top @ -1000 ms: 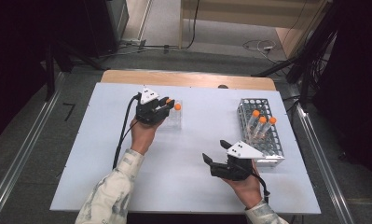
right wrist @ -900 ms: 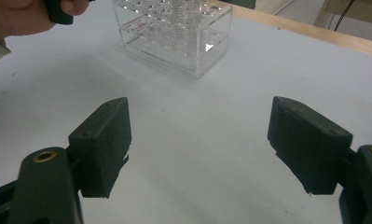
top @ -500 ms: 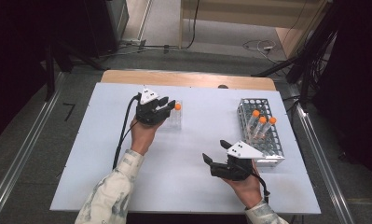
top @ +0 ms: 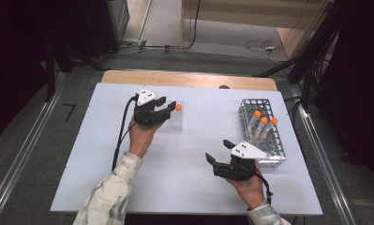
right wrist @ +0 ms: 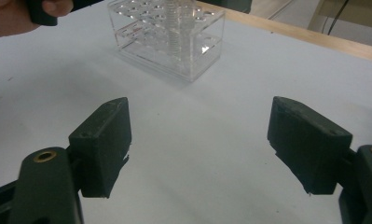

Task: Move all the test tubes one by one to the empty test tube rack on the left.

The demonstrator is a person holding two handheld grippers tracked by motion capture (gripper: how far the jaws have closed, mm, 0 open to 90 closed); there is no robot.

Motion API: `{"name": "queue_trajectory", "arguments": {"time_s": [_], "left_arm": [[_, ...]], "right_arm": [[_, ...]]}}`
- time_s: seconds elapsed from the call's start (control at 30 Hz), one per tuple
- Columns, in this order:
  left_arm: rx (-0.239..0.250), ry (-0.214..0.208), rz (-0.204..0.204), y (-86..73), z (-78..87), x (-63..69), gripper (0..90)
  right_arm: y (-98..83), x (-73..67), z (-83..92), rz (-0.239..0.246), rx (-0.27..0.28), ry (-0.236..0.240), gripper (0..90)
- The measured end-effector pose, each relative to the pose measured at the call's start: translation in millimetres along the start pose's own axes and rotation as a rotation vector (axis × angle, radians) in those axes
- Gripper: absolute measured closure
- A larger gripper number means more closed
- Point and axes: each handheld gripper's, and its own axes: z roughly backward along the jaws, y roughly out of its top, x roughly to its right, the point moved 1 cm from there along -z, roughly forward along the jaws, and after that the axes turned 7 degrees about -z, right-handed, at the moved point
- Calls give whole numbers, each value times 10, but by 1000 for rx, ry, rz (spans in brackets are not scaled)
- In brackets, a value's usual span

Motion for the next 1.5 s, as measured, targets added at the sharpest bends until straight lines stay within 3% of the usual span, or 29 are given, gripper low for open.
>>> {"name": "queue_trajectory", "arguments": {"time_s": [0.13,0.37,0.8,1.0,1.27,1.5], "left_arm": [[4,25,-3,-18,58,15,342],[-22,24,10,-104,155,9,252],[-33,-10,27,-217,294,37,229],[-36,2,23,-229,338,41,214],[-25,-1,18,-221,375,49,215],[-25,-7,7,-226,359,88,214]], "right_arm": [[24,63,44,-11,13,-13,208],[58,220,133,-31,38,-58,221],[95,676,355,-76,73,-166,260],[81,936,480,-115,85,-220,270],[34,1253,616,-134,97,-240,321],[-41,1539,577,-135,80,-268,407]]}}
